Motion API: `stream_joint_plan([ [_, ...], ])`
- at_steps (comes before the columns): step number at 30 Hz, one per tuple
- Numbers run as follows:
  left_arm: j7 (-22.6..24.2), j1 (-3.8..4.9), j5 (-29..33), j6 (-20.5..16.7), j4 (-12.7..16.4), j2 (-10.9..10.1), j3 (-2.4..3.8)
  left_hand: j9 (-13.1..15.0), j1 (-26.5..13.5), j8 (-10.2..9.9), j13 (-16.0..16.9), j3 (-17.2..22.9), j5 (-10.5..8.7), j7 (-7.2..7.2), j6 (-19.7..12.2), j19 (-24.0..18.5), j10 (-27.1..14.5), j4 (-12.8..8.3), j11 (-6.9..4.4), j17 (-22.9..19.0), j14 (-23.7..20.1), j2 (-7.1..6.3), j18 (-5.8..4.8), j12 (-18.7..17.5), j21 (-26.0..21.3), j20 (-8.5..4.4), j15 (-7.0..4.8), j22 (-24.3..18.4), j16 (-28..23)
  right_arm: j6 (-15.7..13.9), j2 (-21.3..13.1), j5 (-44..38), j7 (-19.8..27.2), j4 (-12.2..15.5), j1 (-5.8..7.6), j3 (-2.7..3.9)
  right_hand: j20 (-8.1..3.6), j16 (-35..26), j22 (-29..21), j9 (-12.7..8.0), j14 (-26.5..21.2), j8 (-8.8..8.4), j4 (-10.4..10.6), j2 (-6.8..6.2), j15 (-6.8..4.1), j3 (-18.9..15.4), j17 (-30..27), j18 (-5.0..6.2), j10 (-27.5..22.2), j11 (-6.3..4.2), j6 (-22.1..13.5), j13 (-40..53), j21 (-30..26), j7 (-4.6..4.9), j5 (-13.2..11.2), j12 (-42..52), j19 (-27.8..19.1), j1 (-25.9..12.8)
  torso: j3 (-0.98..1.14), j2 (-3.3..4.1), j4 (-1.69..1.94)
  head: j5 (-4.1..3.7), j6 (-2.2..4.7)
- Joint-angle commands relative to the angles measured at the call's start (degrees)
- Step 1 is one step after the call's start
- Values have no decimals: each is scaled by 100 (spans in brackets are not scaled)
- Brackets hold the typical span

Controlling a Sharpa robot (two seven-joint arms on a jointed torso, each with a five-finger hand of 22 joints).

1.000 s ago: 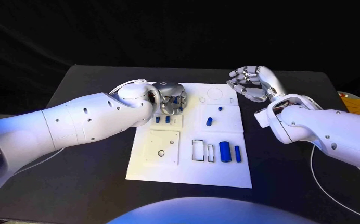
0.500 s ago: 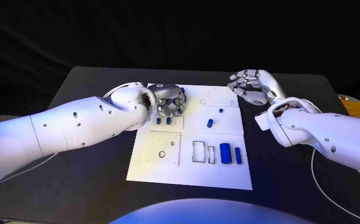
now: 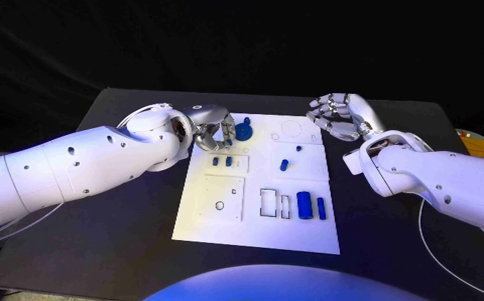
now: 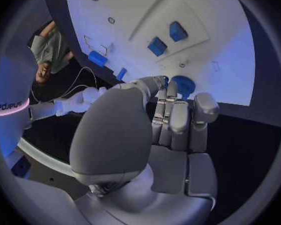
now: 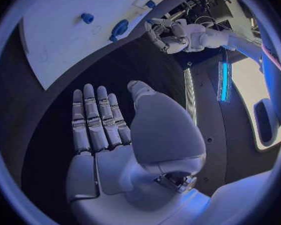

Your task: Assemble the parts on the task board

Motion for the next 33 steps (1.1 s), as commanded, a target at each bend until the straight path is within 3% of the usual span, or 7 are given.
stream_joint_plan([
  [1,-48,5,169,216,-22,-59,8,10,-60,-26,-6,26,-20,6,52,24,51,15,-12,-20,20,3,-80,-47,10,-5,7,-5,17,77,4,-46,43,-2,-9,0,-4,-21,-6,-9,-14,27,-24,15,-5,3,-6,11,-8,39,-23,-7,4,382,20,14,-43,2,-2,-4,3,16,-12],
  [4,-53,4,181,283,-68,-84,9,10,-84,-40,-8,13,-21,3,53,15,64,18,-12,-27,17,-20,-78,-80,3,-5,7,-13,15,78,6,-46,44,-4,-12,0,-4,-21,-6,-9,-14,27,-24,15,-5,3,-6,11,-8,39,-23,-7,4,382,20,14,-43,2,5,-4,-1,31,-18],
  [10,-63,0,191,352,-175,-60,6,11,-87,-43,-8,10,-21,0,55,13,70,16,-14,-44,11,-26,-78,-87,2,-5,6,-14,10,82,11,-45,43,-5,-14,0,-4,-21,-6,-9,-14,27,-24,15,-5,3,-6,11,-8,39,-23,-7,4,382,20,14,-43,2,-6,7,-7,49,-24],
  [16,-49,-4,191,372,-250,-2,-2,12,-88,-44,-7,9,-20,-2,58,11,76,15,-15,-41,12,-26,-77,-92,0,-6,6,-16,11,82,13,-45,43,-8,-15,1,-4,-21,-6,-9,-14,27,-24,15,-5,3,-6,11,-8,39,-23,-7,4,382,20,14,-43,2,4,6,-14,64,-31],
  [33,-30,-26,145,420,-526,262,-47,11,-85,-54,-6,14,-17,-1,57,17,88,10,-17,-15,21,-20,-78,-108,4,-9,4,-7,19,87,24,-39,44,-12,-15,1,-5,-27,-21,-16,-8,35,-20,24,-5,9,-24,12,-6,38,-23,-7,7,380,20,14,-36,6,-5,5,-18,64,-51],
])
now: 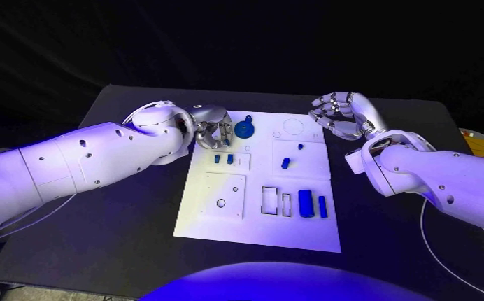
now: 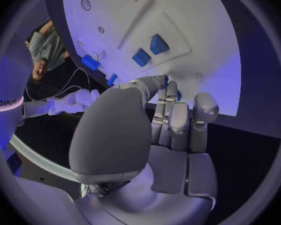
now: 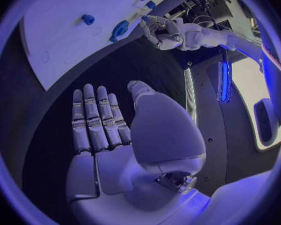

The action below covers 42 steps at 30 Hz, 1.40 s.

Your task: Assemble the parts on the task board

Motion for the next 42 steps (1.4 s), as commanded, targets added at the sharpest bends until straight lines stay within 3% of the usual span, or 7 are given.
stream_joint_plan([
  [1,17,-11,-8,144,-30,52,-3,0,-56,-31,-7,15,-17,20,37,18,26,9,3,5,21,10,-79,-25,4,-9,4,2,19,75,7,-40,43,1,-3,1,-5,-27,-4,-5,-8,35,-20,24,-5,9,-6,12,-6,38,-23,-7,7,380,20,14,-36,7,-7,1,-1,15,-10],
  [34,-15,-32,-3,282,-179,193,-22,1,-66,-70,-2,10,-34,29,35,-2,48,-5,11,-36,4,27,-76,-102,-10,-12,9,-16,10,80,-5,-37,42,10,-3,1,-5,-27,-4,-5,-8,35,-20,24,-5,9,-6,12,-6,38,-23,-7,7,380,20,14,-36,7,-6,-3,2,-10,-46],
  [42,-40,-37,26,261,-187,182,-28,-25,-126,-193,-15,-11,-23,66,-75,-53,-4,2,54,-115,-35,-20,-64,-264,-53,-5,44,-73,-14,79,-15,-36,42,13,-3,1,-5,-27,-4,-5,-8,35,-20,24,-5,9,-6,12,-6,38,-23,-7,7,380,20,14,-36,7,-6,-9,5,-20,-55],
])
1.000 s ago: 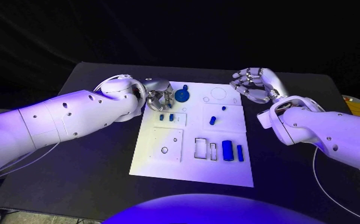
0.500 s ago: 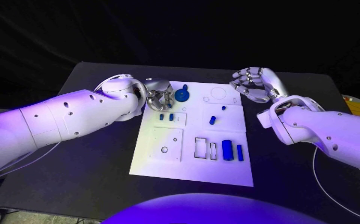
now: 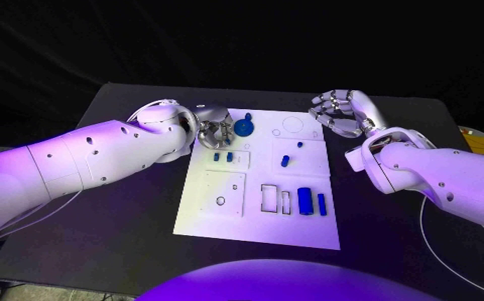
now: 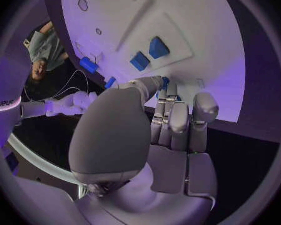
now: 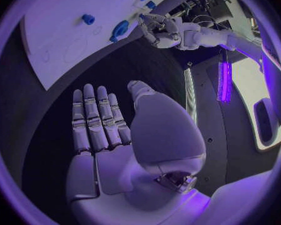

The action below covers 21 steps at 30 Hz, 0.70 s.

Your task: Assemble the parts on the task board

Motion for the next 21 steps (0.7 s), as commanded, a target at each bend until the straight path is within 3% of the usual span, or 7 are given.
stream_joint_plan([
  [1,-11,-18,30,91,6,5,-12,-16,-59,-48,-6,-11,-22,-4,-61,-63,-27,0,37,-30,-21,-2,-62,-44,-34,-4,26,-25,-18,72,-2,-38,42,9,-3,1,-5,-26,-5,-6,-8,35,-20,24,-5,9,-6,12,-6,38,-23,-7,7,380,20,14,-36,7,0,-5,4,-6,-6],
  [8,-30,-19,34,75,10,-15,-13,-21,-69,-86,-10,-14,-24,11,-84,-109,-51,-6,56,-115,-65,-26,-50,-103,-69,0,41,-77,-48,72,-4,-38,42,6,-3,1,-5,-26,-5,-6,-8,35,-20,24,-5,9,-6,12,-6,38,-23,-7,7,380,20,14,-36,7,-3,-6,8,-7,-6],
  [21,-69,-23,50,-19,19,-29,-13,-141,-193,-436,-46,-104,-17,64,-512,-350,-308,19,145,-522,-318,-113,9,-432,-278,66,118,-358,-194,77,4,-38,42,-6,-3,1,-5,-34,-20,-14,-7,40,-17,23,-4,8,-26,12,-10,40,-27,-8,9,382,17,13,-29,5,-2,-6,2,4,-4],
])
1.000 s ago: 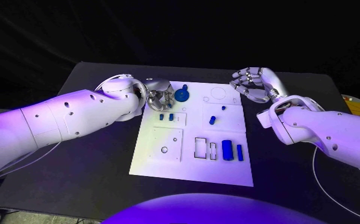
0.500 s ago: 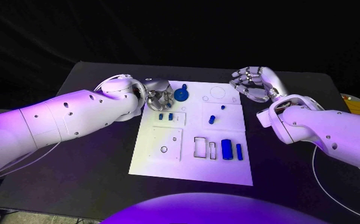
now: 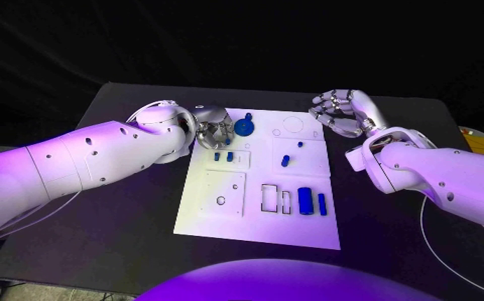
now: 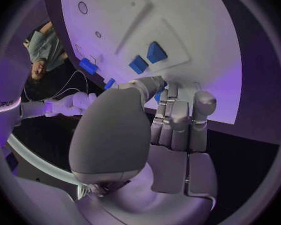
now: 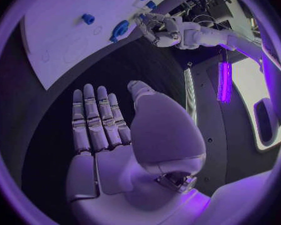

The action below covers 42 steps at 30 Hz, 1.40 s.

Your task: Assemble the parts on the task board

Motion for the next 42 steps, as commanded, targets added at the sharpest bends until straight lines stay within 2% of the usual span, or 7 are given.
stream_joint_plan([
  [1,-28,-4,41,-21,13,2,2,-11,-85,-37,-12,-53,-16,10,-51,-52,-66,-7,19,-55,-64,-2,12,-50,-50,10,0,-39,-47,74,5,-39,42,0,-3,1,-4,-34,-5,-5,-7,18,-17,23,-4,8,-5,12,-10,40,-27,-8,9,382,17,13,-29,5,3,3,-5,2,5],
  [15,-105,-7,47,-14,1,-53,2,-82,-112,-176,-24,-170,-10,39,-204,-203,-188,-12,72,-334,-229,-2,52,-193,-194,58,48,-230,-136,181,-4,-77,-23,-4,-3,1,-4,-40,-13,-10,-10,19,-22,16,-2,7,-15,11,-17,41,-32,-9,9,383,13,8,-27,11,7,1,-12,8,11],
  [18,-57,-7,88,-78,23,-100,3,-85,-104,-169,-30,-184,-7,35,-174,-228,-228,-16,86,-379,-261,2,57,-216,-218,68,60,-259,-153,288,-13,-166,-88,-4,-3,1,-14,-24,-36,-24,50,60,-129,19,-19,108,-50,24,-42,28,10,-13,50,363,-199,-22,72,227,6,1,-13,9,25],
  [22,187,-7,462,-347,93,-250,22,-101,-115,-171,-48,-244,-10,34,-131,-383,-343,-4,121,-791,-480,2,96,-267,-350,96,92,-441,-302,680,-48,-477,-284,-12,13,2,-225,331,71,-102,733,102,-375,-84,-248,555,85,41,130,-112,268,-20,432,227,-850,-171,813,682,4,0,-12,-9,50],
  [26,416,-2,1090,-580,147,-402,66,-144,-164,-220,-62,-453,-14,8,-154,-570,-481,66,151,-1318,-770,15,140,-287,-533,134,125,-659,-523,1171,-73,-888,-528,-46,72,4,-422,603,175,-216,1242,-40,-407,-242,-437,937,277,39,435,-238,529,-17,701,111,-979,-265,1238,750,8,-8,-13,-27,69],
  [34,871,36,3110,-725,237,-804,160,-225,18,-286,-99,-906,22,137,-128,-1267,-741,243,200,-2147,-1297,159,308,-242,-1272,182,169,-1545,-953,2383,-98,-2510,-1272,-60,313,6,-1034,2093,1076,-379,2868,-345,-711,-466,-914,1322,1312,8,1322,-571,1098,0,2064,-117,-1007,-700,2328,654,4,-4,-11,-200,172],
  [42,1804,42,5884,-751,369,-1135,177,-230,247,-135,69,-631,23,160,203,-1302,-174,349,115,-2451,-1501,285,313,357,-1548,128,96,-1732,-1309,2821,24,-4163,-1865,89,419,7,-1105,5655,2705,-421,3055,-666,-840,-662,-916,1626,4222,-107,1572,-573,1379,26,3853,-151,-1062,-1382,2715,248,-5,10,1,-365,265],
])
